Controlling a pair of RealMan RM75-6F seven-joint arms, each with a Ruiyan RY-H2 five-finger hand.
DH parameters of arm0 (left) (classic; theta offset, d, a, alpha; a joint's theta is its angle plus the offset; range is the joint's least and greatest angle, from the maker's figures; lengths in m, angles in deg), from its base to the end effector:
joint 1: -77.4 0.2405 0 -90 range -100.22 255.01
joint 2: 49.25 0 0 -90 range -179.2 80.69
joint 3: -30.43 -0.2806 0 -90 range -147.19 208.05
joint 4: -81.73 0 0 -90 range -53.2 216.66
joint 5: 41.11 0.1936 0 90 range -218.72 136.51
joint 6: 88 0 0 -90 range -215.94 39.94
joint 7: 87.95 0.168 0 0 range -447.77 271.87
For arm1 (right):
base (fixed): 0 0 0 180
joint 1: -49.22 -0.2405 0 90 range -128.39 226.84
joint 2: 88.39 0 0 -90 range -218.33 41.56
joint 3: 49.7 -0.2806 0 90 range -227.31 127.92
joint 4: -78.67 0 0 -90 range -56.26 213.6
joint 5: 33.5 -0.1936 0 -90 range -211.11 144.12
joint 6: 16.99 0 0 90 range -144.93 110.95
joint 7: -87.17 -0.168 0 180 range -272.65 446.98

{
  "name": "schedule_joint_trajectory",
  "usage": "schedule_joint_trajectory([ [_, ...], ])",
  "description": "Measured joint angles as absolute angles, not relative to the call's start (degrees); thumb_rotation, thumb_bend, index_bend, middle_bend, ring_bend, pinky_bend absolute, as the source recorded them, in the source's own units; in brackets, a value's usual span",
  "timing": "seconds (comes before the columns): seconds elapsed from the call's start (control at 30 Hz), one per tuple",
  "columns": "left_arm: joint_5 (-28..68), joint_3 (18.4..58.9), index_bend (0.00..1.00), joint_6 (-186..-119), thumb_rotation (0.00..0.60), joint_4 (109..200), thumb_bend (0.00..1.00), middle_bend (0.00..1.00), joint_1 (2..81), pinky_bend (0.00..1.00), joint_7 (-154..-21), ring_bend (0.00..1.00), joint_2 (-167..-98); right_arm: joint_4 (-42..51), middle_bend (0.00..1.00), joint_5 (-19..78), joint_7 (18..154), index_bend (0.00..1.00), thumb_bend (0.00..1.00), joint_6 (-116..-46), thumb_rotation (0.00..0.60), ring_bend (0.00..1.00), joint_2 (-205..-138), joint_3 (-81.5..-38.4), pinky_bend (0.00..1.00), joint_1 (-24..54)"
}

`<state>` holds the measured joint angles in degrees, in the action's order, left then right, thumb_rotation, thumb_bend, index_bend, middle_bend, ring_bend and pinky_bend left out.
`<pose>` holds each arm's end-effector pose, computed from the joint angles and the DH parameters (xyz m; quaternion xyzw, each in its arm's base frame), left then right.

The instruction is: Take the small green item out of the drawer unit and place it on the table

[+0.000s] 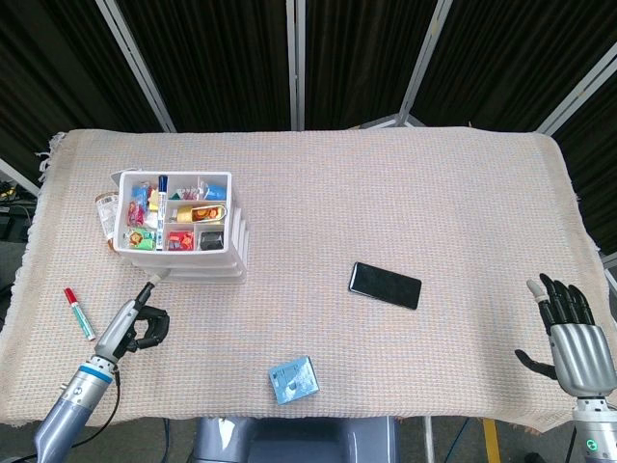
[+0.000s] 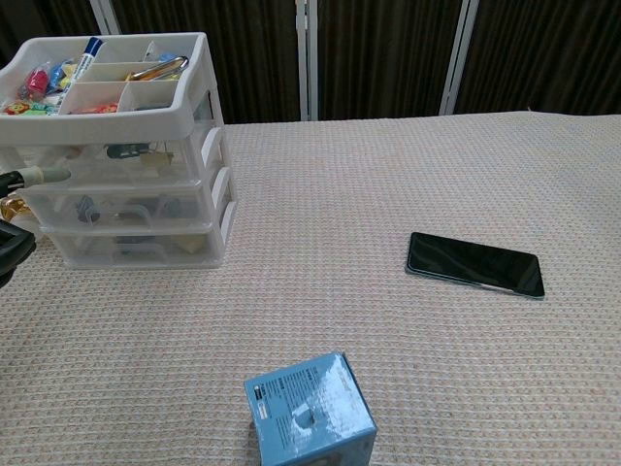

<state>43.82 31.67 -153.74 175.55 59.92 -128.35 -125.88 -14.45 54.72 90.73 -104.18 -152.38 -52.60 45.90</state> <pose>-0.2664 0.2498 0.0519 -0.4654 -0.6854 -0.5053 0.2417 -0.3208 -0.1966 0.1875 0.6030 -0.3608 0.3849 0.5984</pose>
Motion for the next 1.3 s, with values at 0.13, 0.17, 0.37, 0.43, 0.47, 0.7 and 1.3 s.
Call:
schedule_joint_trajectory([
  [0.13, 43.1, 32.2, 0.00, -152.5, 0.600, 174.8, 0.64, 0.81, 59.0, 0.74, -128.8, 0.83, -126.7, -14.5, 0.00, 54.7, 90.5, 0.00, 0.02, -104.3, 0.600, 0.00, -152.3, -52.6, 0.00, 46.0],
  [0.17, 42.8, 32.4, 0.00, -152.2, 0.600, 174.7, 0.64, 0.81, 58.8, 0.74, -128.8, 0.83, -127.0, -14.5, 0.00, 54.7, 90.5, 0.00, 0.02, -104.3, 0.600, 0.00, -152.3, -52.6, 0.00, 46.0],
  [0.37, 41.7, 33.2, 0.00, -150.8, 0.600, 174.2, 0.64, 0.81, 57.7, 0.74, -129.3, 0.83, -128.0, -14.6, 0.00, 54.9, 90.3, 0.00, 0.02, -104.4, 0.600, 0.00, -152.1, -52.6, 0.00, 46.1],
  [0.43, 41.3, 33.5, 0.00, -150.3, 0.600, 174.2, 0.64, 0.81, 57.3, 0.74, -129.5, 0.83, -128.3, -14.7, 0.00, 54.9, 90.1, 0.00, 0.02, -104.4, 0.600, 0.00, -152.1, -52.6, 0.00, 46.1],
  [0.47, 41.1, 33.8, 0.00, -149.9, 0.600, 174.2, 0.64, 0.81, 57.0, 0.74, -129.6, 0.83, -128.4, -14.7, 0.00, 54.9, 90.0, 0.00, 0.02, -104.4, 0.600, 0.00, -152.0, -52.6, 0.00, 46.1],
  [0.7, 39.7, 34.7, 0.00, -148.1, 0.600, 173.7, 0.64, 0.81, 55.6, 0.74, -129.1, 0.83, -129.4, -14.8, 0.00, 54.9, 89.3, 0.00, 0.02, -104.5, 0.600, 0.00, -151.6, -52.7, 0.00, 46.2],
  [1.3, 37.7, 35.4, 0.01, -144.0, 0.600, 172.5, 0.64, 0.81, 52.9, 0.74, -128.1, 0.83, -131.5, -14.9, 0.00, 55.1, 89.1, 0.00, 0.02, -104.2, 0.600, 0.00, -151.5, -52.6, 0.00, 46.1],
])
